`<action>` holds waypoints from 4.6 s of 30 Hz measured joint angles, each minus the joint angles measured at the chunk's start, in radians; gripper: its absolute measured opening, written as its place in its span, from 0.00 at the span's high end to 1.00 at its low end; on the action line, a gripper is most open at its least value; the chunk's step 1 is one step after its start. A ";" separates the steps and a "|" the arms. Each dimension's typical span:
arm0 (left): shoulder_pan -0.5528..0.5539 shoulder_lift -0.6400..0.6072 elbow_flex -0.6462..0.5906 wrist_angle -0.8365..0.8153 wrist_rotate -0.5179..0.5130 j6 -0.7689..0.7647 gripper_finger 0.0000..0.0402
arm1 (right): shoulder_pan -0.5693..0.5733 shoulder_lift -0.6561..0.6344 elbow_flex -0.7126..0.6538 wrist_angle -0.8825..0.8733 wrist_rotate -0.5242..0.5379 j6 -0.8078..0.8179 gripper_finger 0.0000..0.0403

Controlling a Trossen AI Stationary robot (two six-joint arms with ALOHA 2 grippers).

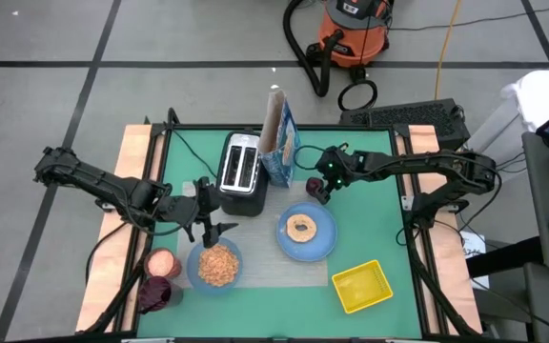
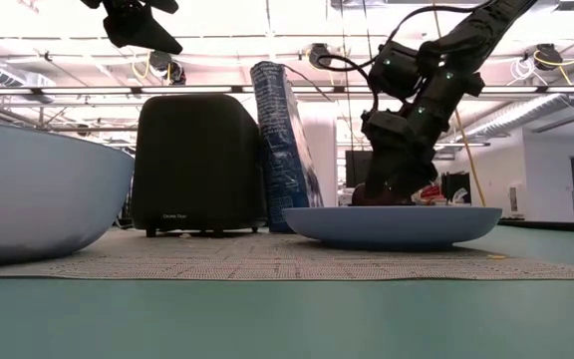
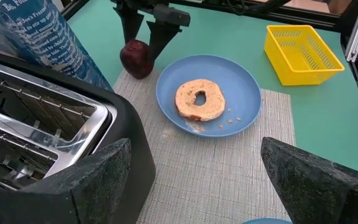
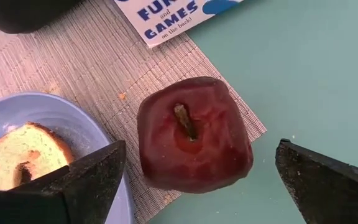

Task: Arrange a breakfast setting
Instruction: Put the black spoon on the gray mat to the left of the blue plate

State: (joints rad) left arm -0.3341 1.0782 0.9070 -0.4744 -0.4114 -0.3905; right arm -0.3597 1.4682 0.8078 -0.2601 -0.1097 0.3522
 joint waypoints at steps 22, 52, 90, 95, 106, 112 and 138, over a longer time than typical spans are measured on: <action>0.000 0.000 0.000 0.015 0.001 -0.126 0.09 | -0.001 -0.335 0.001 0.009 -0.130 0.002 0.01; -0.321 0.000 0.255 -0.290 1.001 -1.717 0.09 | 0.001 -0.365 -0.055 0.009 -0.131 0.002 0.01; -0.579 0.253 0.243 -0.462 0.951 -1.941 0.09 | 0.002 -0.365 -0.055 0.009 -0.130 0.002 0.01; -0.561 0.253 0.203 -0.433 0.951 -1.942 0.09 | 0.002 -0.365 -0.055 0.009 -0.131 0.002 0.01; -0.543 0.253 0.156 -0.300 0.996 -1.942 0.10 | 0.002 -0.365 -0.055 0.009 -0.131 0.002 0.01; -0.543 0.253 0.156 -0.327 0.996 -1.943 0.21 | 0.002 -0.365 -0.055 0.009 -0.131 0.002 0.01; -0.543 0.253 0.155 -0.336 0.996 -1.916 0.68 | 0.001 -0.365 -0.055 0.009 -0.131 0.002 0.01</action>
State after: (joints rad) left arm -0.8772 1.3312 1.0622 -0.8108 0.5850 -2.3070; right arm -0.3584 1.1034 0.7532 -0.2516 -0.2409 0.3538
